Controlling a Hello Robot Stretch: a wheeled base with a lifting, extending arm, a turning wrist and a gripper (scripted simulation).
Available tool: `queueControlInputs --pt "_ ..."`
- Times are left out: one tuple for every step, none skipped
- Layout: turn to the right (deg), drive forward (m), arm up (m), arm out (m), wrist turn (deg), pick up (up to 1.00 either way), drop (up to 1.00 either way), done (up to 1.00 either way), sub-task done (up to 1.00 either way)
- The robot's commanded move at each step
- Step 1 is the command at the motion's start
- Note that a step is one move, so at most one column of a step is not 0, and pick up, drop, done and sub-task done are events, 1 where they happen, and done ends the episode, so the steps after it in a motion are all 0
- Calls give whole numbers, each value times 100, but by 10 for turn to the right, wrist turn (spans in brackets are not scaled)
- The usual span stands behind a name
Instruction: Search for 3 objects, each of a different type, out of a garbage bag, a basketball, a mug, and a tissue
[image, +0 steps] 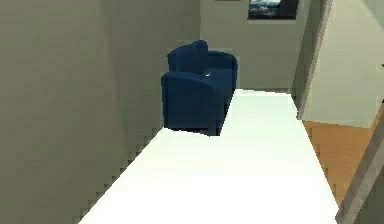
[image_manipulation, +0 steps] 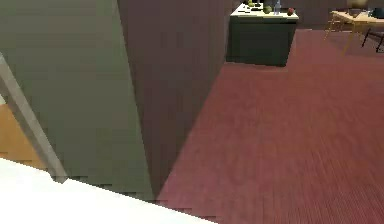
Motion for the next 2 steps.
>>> queueControlInputs --pt "240 0 0 0 0 0 0 0 0" --pt "0 100 0 0 0 0 0 0 0"
